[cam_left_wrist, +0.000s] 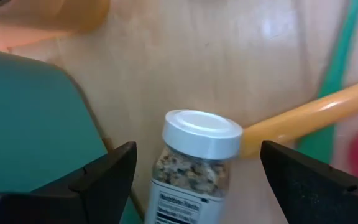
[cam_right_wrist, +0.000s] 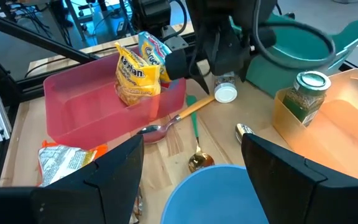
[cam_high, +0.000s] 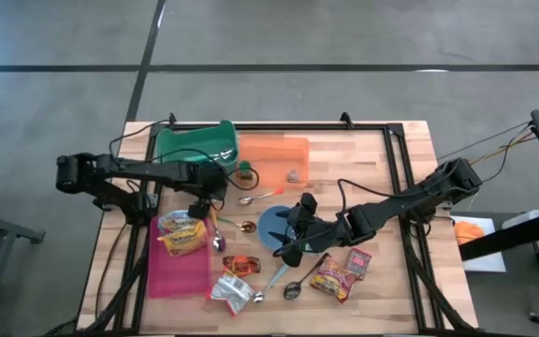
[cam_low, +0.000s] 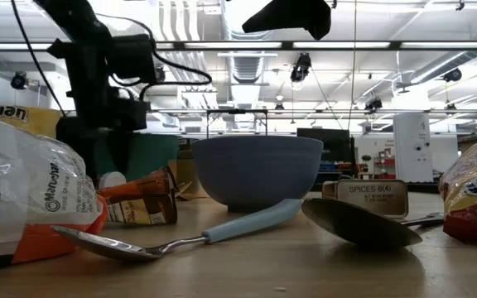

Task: Pick & Place Food Item
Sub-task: Put the white spice bottle into the orange bin

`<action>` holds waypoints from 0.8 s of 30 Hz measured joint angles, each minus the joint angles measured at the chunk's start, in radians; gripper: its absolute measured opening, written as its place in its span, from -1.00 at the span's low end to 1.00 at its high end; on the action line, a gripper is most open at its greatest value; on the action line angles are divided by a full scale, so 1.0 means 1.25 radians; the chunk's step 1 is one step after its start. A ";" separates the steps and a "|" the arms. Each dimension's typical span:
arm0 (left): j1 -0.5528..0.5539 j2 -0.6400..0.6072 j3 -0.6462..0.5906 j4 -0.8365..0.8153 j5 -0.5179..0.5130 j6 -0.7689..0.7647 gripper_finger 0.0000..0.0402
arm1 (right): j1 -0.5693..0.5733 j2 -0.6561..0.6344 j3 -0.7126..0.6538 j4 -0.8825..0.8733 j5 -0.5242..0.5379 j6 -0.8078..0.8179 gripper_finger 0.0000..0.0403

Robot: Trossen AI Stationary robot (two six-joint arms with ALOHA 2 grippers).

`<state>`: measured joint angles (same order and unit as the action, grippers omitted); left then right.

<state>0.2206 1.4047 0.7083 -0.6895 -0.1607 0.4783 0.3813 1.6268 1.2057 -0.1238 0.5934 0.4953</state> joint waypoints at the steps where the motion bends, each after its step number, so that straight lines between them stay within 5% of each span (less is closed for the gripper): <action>1: -0.001 0.012 0.002 0.001 -0.008 0.001 0.71 | 0.000 0.000 0.000 0.000 0.000 0.000 0.32; 24: -0.007 0.057 0.022 -0.024 -0.013 -0.008 0.70 | 0.000 0.000 0.000 0.000 0.000 -0.004 0.32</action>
<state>0.2115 1.4761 0.7353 -0.7191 -0.1764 0.4688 0.3813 1.6264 1.2057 -0.1238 0.5930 0.4904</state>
